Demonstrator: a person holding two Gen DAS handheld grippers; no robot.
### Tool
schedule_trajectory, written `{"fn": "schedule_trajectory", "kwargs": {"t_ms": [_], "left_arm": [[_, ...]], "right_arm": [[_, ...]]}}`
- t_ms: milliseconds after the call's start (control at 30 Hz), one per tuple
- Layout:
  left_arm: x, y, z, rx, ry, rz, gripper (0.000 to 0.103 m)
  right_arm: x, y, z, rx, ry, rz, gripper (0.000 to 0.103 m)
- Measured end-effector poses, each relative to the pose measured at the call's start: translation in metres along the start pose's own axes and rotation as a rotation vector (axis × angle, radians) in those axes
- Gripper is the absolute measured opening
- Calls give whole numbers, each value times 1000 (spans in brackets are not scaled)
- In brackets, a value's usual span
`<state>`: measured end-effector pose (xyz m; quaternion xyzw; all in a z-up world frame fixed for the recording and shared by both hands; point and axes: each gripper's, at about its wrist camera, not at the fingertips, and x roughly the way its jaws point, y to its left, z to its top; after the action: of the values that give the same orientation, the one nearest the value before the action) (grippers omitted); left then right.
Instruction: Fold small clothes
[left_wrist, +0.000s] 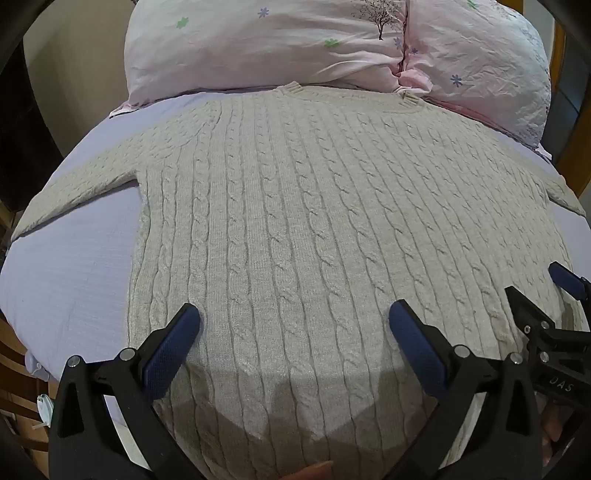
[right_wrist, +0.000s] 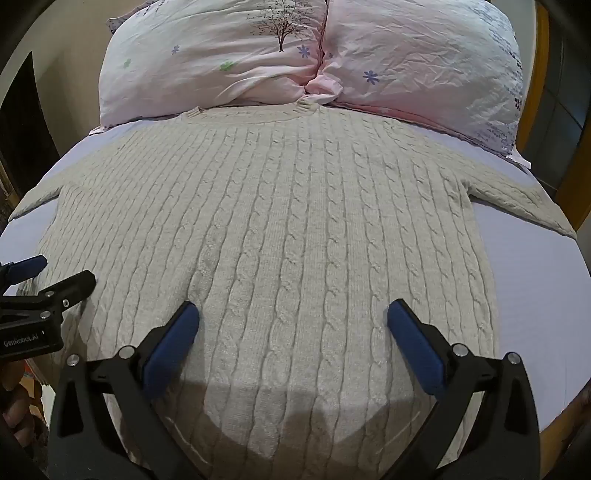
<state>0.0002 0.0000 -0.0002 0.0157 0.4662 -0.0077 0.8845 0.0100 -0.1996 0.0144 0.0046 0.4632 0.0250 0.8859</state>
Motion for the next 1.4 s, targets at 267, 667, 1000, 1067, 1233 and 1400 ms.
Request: {"fn": "schedule_trajectory", "kwargs": {"t_ms": [267,667,1000,1067,1233,1400], "left_arm": [[0,0,0,1,-1,1,102],[0,0,0,4,-8,0,102],[-2,-3,0,5,-8,1,102],[-2,-4,0,7,-9,1,102],[-2,-4,-1,7,-11,0,102],[-2,-5,1,5,-9,0,102]], "right_arm": [[-1,0,0,5,4,-2,101],[0,0,0,2,8,0,101],[1,-8,-3,2,12,1,101],[1,-7,-2,1,12,1,101],[3,-10,-5,-4,15,-1,101],[2,-9,-5,-6,18,-2,101]]}}
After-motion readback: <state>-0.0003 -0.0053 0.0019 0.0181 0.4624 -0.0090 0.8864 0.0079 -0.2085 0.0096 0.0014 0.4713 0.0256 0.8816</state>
